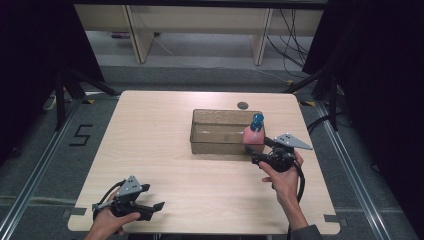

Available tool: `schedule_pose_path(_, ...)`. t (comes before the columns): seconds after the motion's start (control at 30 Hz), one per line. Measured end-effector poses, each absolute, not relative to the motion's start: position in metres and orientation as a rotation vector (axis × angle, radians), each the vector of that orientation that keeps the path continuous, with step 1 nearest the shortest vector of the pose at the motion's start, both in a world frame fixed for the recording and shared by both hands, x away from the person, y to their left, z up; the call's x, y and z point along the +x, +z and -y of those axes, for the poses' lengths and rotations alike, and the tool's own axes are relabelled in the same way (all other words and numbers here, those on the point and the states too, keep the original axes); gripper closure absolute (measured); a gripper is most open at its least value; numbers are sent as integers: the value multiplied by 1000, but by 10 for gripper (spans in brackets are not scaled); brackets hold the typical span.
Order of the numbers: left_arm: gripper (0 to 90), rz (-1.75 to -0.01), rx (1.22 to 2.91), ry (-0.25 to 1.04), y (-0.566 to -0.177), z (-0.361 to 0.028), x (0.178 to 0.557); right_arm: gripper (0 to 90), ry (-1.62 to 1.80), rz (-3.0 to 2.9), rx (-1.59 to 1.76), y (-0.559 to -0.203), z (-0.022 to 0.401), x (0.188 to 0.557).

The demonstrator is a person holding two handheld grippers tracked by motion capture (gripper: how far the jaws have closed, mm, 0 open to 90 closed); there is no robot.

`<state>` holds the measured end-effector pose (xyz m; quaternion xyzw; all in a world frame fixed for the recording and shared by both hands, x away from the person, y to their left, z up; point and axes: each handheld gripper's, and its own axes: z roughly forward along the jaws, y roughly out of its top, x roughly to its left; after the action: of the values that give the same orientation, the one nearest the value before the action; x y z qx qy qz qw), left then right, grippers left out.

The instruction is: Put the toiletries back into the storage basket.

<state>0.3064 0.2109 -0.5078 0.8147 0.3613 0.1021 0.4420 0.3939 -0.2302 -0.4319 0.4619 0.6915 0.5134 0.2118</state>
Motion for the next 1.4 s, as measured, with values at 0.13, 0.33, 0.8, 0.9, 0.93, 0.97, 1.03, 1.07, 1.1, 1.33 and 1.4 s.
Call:
schedule_pose_path(0.13, 148, -889, 2029, 254, -507, -211, 307, 193, 1470, -1911, 1307, -433, 227, 391)
schedule_pose_path(0.33, 148, -881, 2018, 251, -506, -209, 307, 193, 1476, -1930, 1280, -435, 224, 388)
schedule_pose_path(0.8, 148, -892, 1990, 262, -507, -209, 306, 193, 1483, -1961, 1259, -439, 216, 377)
schedule_pose_path(0.9, 148, -888, 2007, 253, -507, -210, 305, 193, 1476, -1971, 1246, -439, 216, 375)
schedule_pose_path(0.93, 147, -884, 2003, 257, -508, -210, 305, 193, 1467, -1970, 1255, -439, 215, 374)
schedule_pose_path(0.97, 148, -883, 2010, 252, -508, -210, 305, 192, 1484, -1971, 1298, -439, 213, 371)
schedule_pose_path(1.03, 148, -885, 2002, 257, -508, -211, 305, 192, 1458, -1976, 1259, -441, 214, 372)
schedule_pose_path(1.07, 148, -891, 1997, 254, -507, -211, 305, 192, 1489, -1978, 1265, -441, 213, 371)
schedule_pose_path(1.1, 148, -889, 1999, 257, -507, -211, 305, 192, 1499, -1972, 1259, -441, 212, 371)
schedule_pose_path(1.33, 148, -893, 1996, 260, -508, -211, 305, 191, 1502, -1988, 1244, -444, 210, 368)
schedule_pose_path(1.4, 148, -893, 1997, 260, -508, -212, 305, 191, 1502, -1991, 1233, -444, 209, 367)
